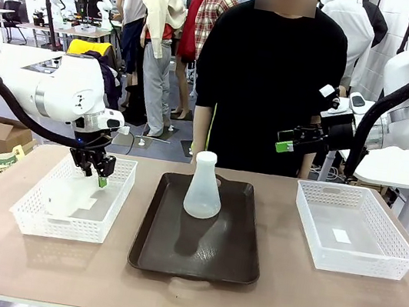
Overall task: Prepare the laboratory tools.
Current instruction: Pick up the Big flask that the person points to, then place the picked Big flask upright in the Handle tray as directed by the person.
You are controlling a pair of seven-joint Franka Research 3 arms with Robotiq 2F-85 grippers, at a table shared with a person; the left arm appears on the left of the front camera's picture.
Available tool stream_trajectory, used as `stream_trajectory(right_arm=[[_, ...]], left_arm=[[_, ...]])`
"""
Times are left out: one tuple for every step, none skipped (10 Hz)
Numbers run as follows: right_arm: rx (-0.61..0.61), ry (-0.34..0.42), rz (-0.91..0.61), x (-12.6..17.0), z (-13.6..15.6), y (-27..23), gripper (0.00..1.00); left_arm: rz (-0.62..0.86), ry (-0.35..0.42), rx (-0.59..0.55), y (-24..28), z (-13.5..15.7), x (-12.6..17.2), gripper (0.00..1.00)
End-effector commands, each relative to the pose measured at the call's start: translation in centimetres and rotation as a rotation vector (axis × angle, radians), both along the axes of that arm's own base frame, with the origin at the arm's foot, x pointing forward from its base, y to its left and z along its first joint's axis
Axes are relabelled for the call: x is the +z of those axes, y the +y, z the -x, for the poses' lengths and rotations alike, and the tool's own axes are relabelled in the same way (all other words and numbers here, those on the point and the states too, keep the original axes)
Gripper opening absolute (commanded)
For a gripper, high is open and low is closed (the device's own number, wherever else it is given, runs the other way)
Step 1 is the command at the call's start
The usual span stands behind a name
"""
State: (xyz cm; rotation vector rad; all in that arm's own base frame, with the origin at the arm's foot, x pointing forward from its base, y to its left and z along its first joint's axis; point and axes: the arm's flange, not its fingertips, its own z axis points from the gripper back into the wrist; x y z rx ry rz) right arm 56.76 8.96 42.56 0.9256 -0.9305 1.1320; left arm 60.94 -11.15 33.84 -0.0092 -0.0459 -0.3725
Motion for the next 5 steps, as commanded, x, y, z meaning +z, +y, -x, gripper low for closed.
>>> stream_trajectory(right_arm=[[0.001,0.006,0.003,0.02,-0.01,0.03,1.0],[0.001,0.006,0.003,0.02,-0.01,0.03,1.0],[0.001,0.006,0.003,0.02,-0.01,0.03,1.0],[0.001,0.006,0.003,0.02,-0.01,0.03,1.0],[0.001,0.006,0.003,0.02,-0.01,0.03,1.0]], left_arm=[[0.001,-0.001,-0.007,0.1,-0.01,-0.09,0.0],[0.001,-0.001,-0.007,0.1,-0.01,-0.09,0.0],[0.001,-0.001,-0.007,0.1,-0.01,-0.09,0.0],[0.001,-0.001,-0.007,0.1,-0.01,-0.09,0.0],[0.001,-0.001,-0.007,0.1,-0.01,-0.09,0.0]])
